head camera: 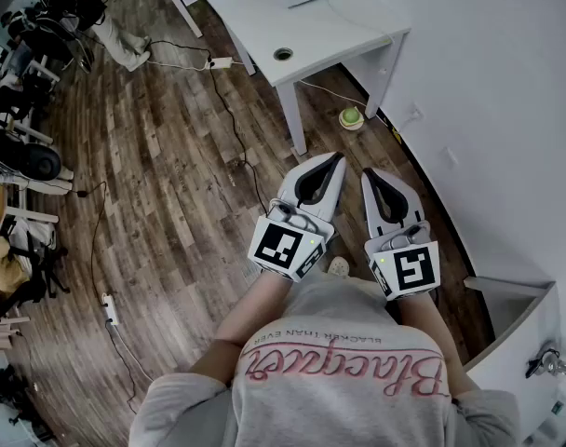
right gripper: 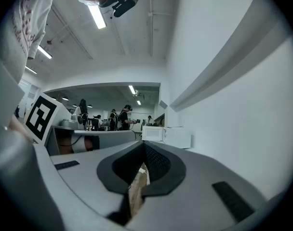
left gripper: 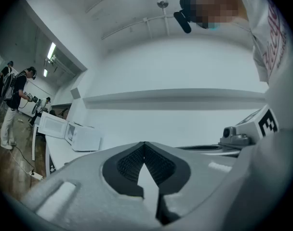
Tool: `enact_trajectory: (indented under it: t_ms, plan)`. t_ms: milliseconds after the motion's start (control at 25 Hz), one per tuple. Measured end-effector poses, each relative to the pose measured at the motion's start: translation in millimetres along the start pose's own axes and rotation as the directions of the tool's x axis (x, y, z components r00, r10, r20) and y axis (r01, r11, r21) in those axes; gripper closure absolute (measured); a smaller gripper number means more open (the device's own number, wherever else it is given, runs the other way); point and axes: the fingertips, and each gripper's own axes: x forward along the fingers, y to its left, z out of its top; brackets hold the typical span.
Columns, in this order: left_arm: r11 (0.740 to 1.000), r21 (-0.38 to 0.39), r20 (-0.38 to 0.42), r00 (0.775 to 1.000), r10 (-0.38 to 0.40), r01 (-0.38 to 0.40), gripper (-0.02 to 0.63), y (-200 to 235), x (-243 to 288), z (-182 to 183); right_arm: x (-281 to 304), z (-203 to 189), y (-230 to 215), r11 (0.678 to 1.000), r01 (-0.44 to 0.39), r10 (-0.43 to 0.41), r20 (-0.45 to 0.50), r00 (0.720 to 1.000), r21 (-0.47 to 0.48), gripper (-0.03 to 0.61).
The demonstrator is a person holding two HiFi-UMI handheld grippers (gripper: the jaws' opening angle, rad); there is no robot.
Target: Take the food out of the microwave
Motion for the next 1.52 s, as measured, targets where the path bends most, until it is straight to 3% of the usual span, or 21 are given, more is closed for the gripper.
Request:
enact_trajectory:
  t_ms: [320,920,1520]
  plan:
    - [1.0,0.02,-0.016,1.0,-0.004,0.004,0.608,36.3,1.6,-1.8,39.7,-3.1,5.8,1.0,0.004,-0.004,0.007,1.0,0.008,0.569]
    - [1.0,-0.02,-0.049,0.999,0.013,-0.014,0.609,183.8,0.2,10.3,169.5,-6.8,50.1,0.997,-0.001,0.001,-0.011,1.0,0.072,0.569]
    - [1.0,-0.019,-0.046,0.999,-0.006,0.005,0.609,331.1,-9.4,31.2,314.5,-2.5,104.8,0.998,0.022,-0.02,-0.027,0.999,0.052,0.569]
